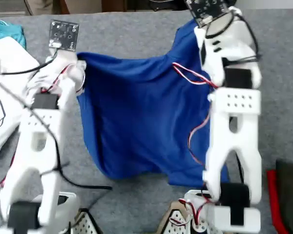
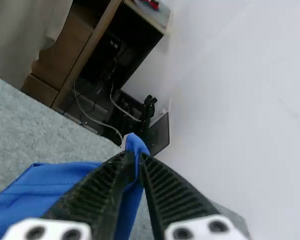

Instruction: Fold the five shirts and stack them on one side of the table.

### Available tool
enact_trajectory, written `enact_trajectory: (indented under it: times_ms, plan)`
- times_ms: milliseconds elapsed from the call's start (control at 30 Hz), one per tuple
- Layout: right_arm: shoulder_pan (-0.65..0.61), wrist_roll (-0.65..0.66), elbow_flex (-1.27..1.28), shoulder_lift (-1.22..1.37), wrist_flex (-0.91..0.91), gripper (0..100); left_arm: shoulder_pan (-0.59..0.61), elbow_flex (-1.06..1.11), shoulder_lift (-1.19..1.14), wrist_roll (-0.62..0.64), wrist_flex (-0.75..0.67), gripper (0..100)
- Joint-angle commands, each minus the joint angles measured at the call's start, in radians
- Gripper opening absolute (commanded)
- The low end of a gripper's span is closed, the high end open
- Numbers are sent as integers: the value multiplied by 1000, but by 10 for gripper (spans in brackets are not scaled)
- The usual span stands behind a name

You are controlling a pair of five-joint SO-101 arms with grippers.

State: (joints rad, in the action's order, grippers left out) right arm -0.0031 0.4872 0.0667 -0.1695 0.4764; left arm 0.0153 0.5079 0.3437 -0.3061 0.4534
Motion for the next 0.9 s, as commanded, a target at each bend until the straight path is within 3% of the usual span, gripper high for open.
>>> enact_trajectory:
  times_ms: [0,200,400,533,667,867]
  plan:
    - [-8,8,-15,76,-57,5,8,-5,-133,6,-255,20]
    - [13,-170,-171,274,-68,5,8,-26,-303,6,-482,20]
    - [35,-318,-532,590,-95,5,15,-190,-499,6,-488,20]
    - [35,-336,-799,727,120,5,17,-247,-578,6,-468,19]
    - [30,-336,-1027,768,480,5,11,-295,-542,18,-233,19]
    - [36,-333,-1231,800,907,5,12,-502,-450,207,301,19]
